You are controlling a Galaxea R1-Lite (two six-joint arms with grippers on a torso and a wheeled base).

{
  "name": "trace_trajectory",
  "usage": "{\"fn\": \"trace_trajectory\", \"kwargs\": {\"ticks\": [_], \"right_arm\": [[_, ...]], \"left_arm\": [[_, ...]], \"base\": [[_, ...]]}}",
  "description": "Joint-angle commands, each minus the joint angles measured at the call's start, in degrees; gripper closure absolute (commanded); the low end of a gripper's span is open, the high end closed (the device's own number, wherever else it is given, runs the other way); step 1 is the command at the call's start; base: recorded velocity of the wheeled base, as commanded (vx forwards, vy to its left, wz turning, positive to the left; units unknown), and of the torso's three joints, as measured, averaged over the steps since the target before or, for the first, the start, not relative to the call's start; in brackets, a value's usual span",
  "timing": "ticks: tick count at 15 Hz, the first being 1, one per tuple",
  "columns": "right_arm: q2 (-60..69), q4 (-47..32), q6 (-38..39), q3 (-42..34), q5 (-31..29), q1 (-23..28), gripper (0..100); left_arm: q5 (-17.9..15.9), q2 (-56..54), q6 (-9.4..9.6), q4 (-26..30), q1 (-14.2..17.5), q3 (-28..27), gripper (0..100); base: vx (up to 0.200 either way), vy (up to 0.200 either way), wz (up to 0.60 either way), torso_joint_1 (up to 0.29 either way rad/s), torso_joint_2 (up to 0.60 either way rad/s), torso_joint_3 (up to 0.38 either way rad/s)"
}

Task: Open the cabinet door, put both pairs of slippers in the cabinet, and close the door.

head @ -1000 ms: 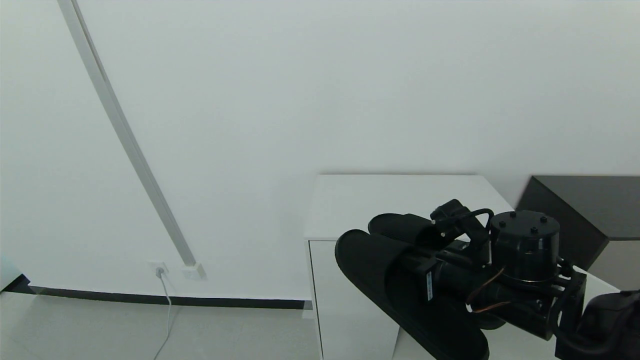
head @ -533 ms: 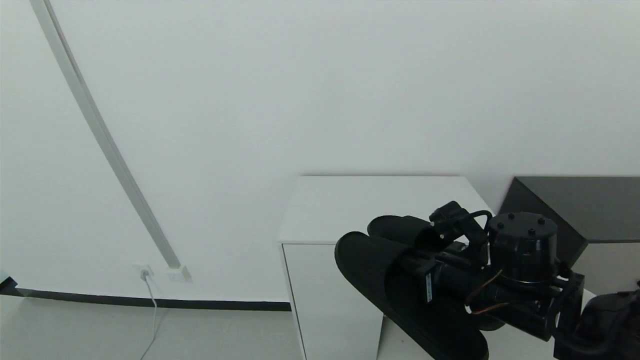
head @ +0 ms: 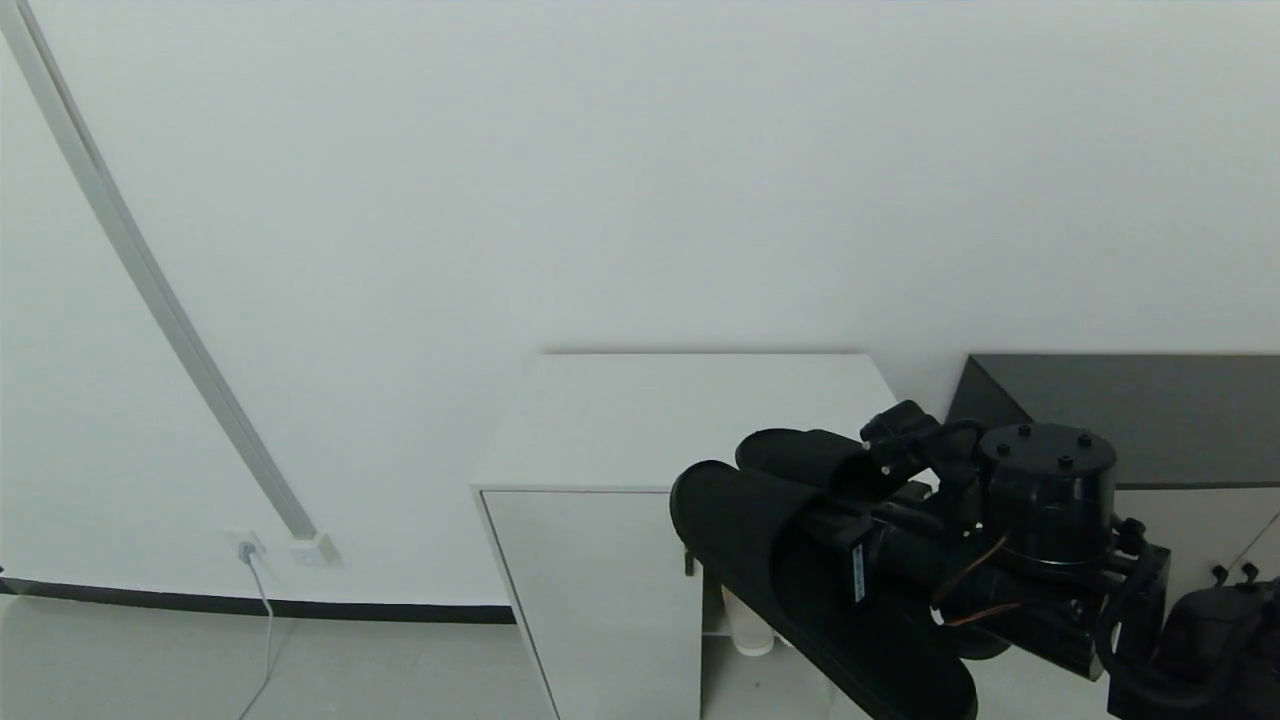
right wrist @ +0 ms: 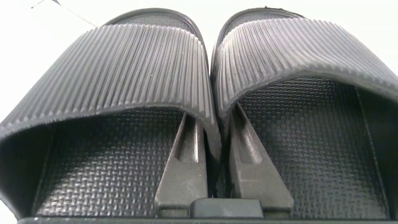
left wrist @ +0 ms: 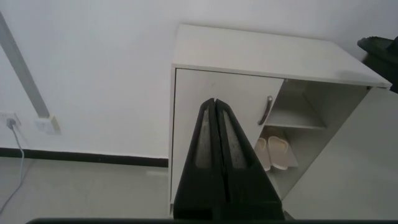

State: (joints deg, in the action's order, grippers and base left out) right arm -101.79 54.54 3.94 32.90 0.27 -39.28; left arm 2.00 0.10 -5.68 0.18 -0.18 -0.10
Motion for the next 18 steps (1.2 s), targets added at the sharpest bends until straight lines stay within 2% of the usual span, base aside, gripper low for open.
{"fn": "trace_trajectory", "kwargs": {"ticks": [1, 3, 18], "right_arm": [[-0.2, 0.0, 0.1, 0.1, 0.0, 0.0, 100], [-0.5, 0.6, 0.0, 0.4, -0.2, 0.0, 100], [-1.0, 1.2, -0.1, -0.1, -0.4, -0.1, 100]], "left_arm": [[0.0, 0.0, -0.03, 0.0, 0.0, 0.0, 100], [0.0, 0.1, -0.12, 0.0, 0.0, 0.0, 100], [0.0, 0.0, -0.21, 0.0, 0.0, 0.0, 100]], "base": [[0.0, -0.2, 0.0, 0.002, 0.0, -0.002], [0.0, -0.2, 0.0, 0.007, 0.0, -0.002], [0.0, 0.0, 0.0, -0.009, 0.02, 0.01]]}}
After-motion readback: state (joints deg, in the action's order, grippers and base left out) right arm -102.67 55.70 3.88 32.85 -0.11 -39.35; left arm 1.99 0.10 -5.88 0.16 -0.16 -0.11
